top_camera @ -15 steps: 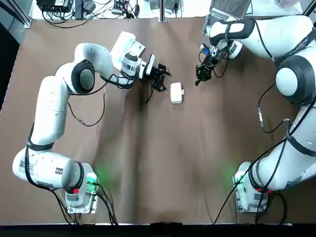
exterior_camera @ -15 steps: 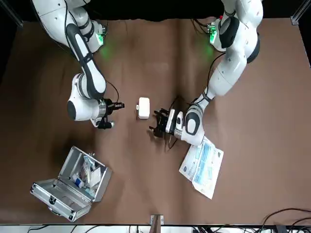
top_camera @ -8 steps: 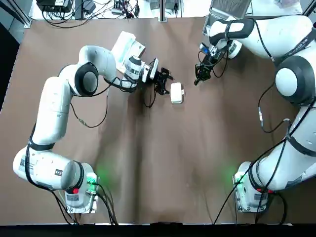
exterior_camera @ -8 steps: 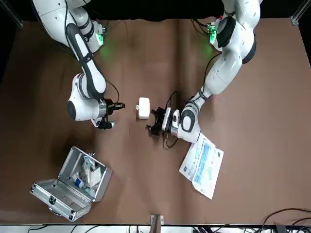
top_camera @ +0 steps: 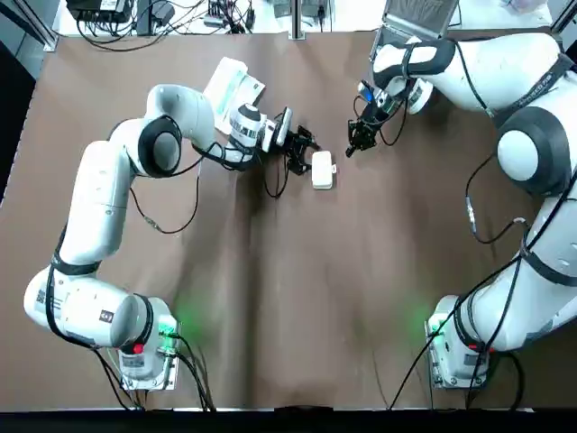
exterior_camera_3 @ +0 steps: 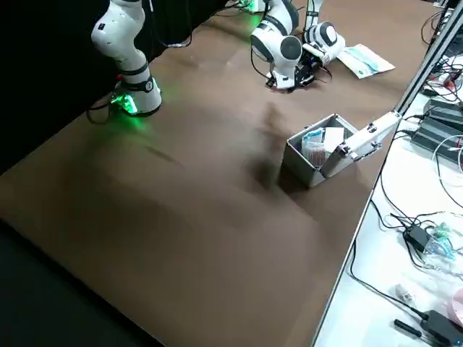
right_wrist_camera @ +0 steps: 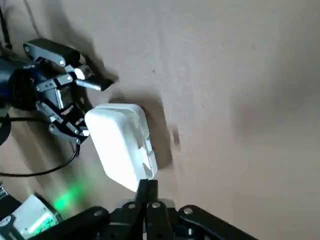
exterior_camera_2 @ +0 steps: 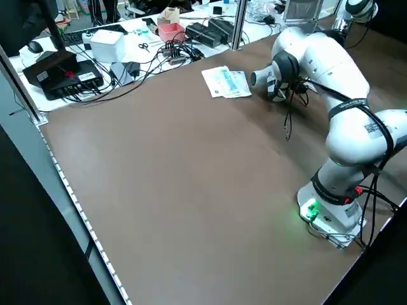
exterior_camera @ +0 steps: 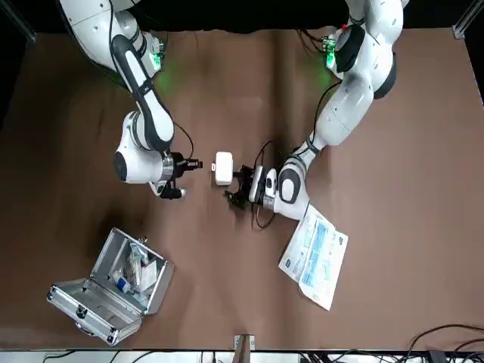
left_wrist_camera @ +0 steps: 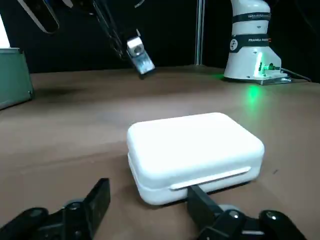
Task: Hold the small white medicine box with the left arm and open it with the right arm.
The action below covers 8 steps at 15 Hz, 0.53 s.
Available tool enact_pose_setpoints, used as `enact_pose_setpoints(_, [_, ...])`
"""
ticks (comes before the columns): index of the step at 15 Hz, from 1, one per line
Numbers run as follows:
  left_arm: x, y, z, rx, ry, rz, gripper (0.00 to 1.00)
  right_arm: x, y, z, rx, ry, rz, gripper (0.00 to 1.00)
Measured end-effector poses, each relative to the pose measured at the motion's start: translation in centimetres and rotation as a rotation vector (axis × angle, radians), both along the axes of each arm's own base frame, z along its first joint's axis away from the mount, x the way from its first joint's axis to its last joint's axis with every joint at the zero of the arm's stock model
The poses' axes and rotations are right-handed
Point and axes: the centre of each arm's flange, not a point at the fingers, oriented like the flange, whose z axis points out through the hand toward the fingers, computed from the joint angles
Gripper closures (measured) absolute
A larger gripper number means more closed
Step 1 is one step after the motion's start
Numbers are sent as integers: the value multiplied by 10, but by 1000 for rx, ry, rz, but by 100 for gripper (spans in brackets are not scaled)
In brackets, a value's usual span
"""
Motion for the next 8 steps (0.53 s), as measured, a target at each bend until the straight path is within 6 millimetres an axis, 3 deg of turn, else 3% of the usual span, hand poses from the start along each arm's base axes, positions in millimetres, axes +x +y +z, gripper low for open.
enact_pose_setpoints(5, [0, 0, 0, 1, 2, 1, 32, -7, -4, -12, -16, -4, -40, 99])
enact_pose_setpoints(8, [0, 0, 0, 2, 6, 2, 40, -10, -6, -20, 1, 1, -60, 99])
